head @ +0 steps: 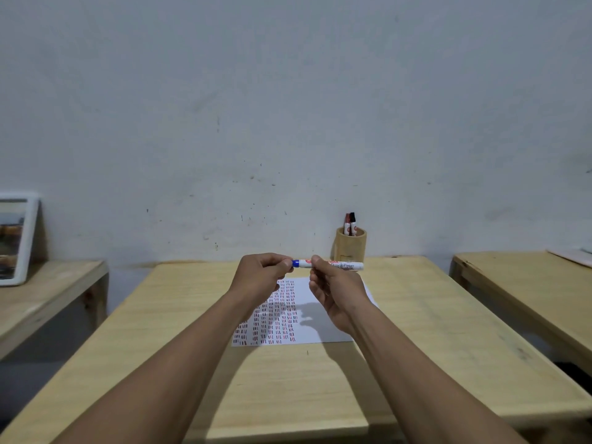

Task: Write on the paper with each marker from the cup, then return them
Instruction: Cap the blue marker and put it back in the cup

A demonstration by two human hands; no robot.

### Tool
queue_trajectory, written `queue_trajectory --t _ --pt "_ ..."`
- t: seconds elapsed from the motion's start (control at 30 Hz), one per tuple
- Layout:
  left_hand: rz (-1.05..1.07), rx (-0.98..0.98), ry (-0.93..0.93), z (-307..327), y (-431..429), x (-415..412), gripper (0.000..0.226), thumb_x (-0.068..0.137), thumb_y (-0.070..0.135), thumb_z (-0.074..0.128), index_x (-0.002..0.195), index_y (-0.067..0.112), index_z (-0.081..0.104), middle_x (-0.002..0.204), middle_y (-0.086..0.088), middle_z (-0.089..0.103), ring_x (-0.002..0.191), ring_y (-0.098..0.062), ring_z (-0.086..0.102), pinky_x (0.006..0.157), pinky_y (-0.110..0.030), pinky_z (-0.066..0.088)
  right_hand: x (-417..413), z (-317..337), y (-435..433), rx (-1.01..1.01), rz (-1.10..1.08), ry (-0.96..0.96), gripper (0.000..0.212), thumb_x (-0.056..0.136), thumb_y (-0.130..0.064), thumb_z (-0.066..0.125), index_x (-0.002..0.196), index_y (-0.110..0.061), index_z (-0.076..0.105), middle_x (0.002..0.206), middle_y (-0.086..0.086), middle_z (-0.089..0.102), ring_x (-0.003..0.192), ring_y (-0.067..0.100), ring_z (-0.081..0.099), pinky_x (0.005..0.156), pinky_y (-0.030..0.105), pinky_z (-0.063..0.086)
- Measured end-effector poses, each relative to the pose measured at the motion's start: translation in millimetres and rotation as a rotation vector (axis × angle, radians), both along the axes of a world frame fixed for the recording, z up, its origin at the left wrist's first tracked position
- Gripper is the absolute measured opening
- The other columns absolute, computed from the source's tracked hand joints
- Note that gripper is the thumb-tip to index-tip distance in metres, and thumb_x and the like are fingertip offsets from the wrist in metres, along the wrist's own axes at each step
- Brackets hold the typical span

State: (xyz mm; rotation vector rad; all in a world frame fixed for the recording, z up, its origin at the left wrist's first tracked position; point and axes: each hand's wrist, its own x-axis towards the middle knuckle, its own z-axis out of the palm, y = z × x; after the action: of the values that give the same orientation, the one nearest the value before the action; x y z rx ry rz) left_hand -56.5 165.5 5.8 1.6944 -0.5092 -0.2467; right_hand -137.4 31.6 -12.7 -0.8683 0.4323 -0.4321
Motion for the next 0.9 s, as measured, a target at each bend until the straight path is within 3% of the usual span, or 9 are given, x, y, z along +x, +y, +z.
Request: queue_trajectory --t 0.13,0.23,0.27,0.37,0.4,0.57,0.67,0.8,0.9 --pt "0.027 0.028 -0.097 -3 -8 -3 0.012 0.093 0.021 0.067 0.095 0.02 0.079 0.095 -0.006 0.077 0.081 -0.018 0.061 0.083 -0.045 0.057 6 4 6 0.025 -0.18 0.038 0.045 0.085 -0.003 0.077 0.124 0.011 0.059 0.076 0.013 0.067 0.059 0.014 0.066 0.055 0.021 0.06" --pt "0.057 0.05 -0.175 -1 -17 -7 0.013 0.092 0.022 0.067 0.094 0.021 0.079 0.085 -0.004 0.075 0.061 -0.013 0.054 0.065 -0.038 0.051 7 3 2 -0.077 -0.277 0.037 0.093 0.086 0.0 0.073 0.154 -0.014 0.011 0.081 0.014 0.065 0.063 0.018 0.063 0.062 0.025 0.06" --pt "0.069 0.057 -0.201 0 -20 -8 0.013 0.092 0.022 0.066 0.094 0.02 0.079 0.08 -0.001 0.073 0.054 -0.009 0.05 0.058 -0.03 0.045 5 5 2 -0.15 -0.276 0.044 0.091 0.087 -0.002 0.07 0.155 -0.019 0.011 0.08 0.013 0.064 0.064 0.018 0.061 0.064 0.026 0.06" --pt "0.099 0.07 -0.276 9 -29 -10 0.014 0.092 0.022 0.065 0.094 0.02 0.079 0.076 0.004 0.071 0.05 -0.005 0.049 0.05 -0.019 0.038 4 9 -4 -0.435 -0.224 0.163 0.034 0.097 -0.011 0.057 0.129 -0.005 0.057 0.082 0.01 0.062 0.064 0.018 0.06 0.065 0.03 0.061" --pt "0.099 0.076 -0.295 13 -32 -10 0.014 0.092 0.022 0.065 0.094 0.02 0.079 0.078 0.004 0.072 0.053 -0.006 0.051 0.049 -0.016 0.038 3 11 -7 -0.506 -0.197 0.199 0.026 0.098 -0.013 0.052 0.121 -0.005 0.063 0.083 0.01 0.062 0.065 0.018 0.061 0.065 0.031 0.06" --pt "0.06 0.107 -0.354 31 -53 -4 0.013 0.092 0.024 0.065 0.092 0.02 0.078 0.079 0.002 0.07 0.06 -0.009 0.052 0.054 -0.02 0.038 -2 23 -31 -0.878 -0.133 0.35 0.018 0.091 -0.011 0.053 0.108 -0.01 0.06 0.093 0.014 0.069 0.071 0.021 0.067 0.057 0.03 0.056" --pt "0.04 0.118 -0.348 37 -70 0 0.019 0.095 0.031 0.061 0.091 0.021 0.077 0.075 0.004 0.067 0.056 -0.013 0.051 0.052 -0.022 0.037 -1 30 -51 -0.995 -0.157 0.395 0.013 0.094 -0.018 0.058 0.105 -0.011 0.061 0.092 0.015 0.073 0.068 0.022 0.068 0.056 0.031 0.057" --pt "0.059 0.091 -0.27 31 -100 13 0.028 0.099 0.033 0.048 0.097 0.019 0.072 0.092 0.002 0.075 0.091 -0.024 0.069 0.084 -0.035 0.051 3 38 -83 -0.991 -0.201 0.343 0.012 0.098 -0.021 0.057 0.104 -0.013 0.063 0.077 0.007 0.068 0.059 0.02 0.06 0.046 0.021 0.049" --pt "0.066 0.14 -0.237 10 -125 28 0.024 0.099 0.032 0.048 0.108 0.022 0.067 0.106 -0.002 0.074 0.099 -0.026 0.068 0.088 -0.036 0.05 19 40 -109 -1.036 -0.269 0.318 0.021 0.094 -0.035 0.063 0.103 -0.019 0.073 0.075 -0.003 0.065 0.068 0.021 0.06 0.066 0.036 0.056"
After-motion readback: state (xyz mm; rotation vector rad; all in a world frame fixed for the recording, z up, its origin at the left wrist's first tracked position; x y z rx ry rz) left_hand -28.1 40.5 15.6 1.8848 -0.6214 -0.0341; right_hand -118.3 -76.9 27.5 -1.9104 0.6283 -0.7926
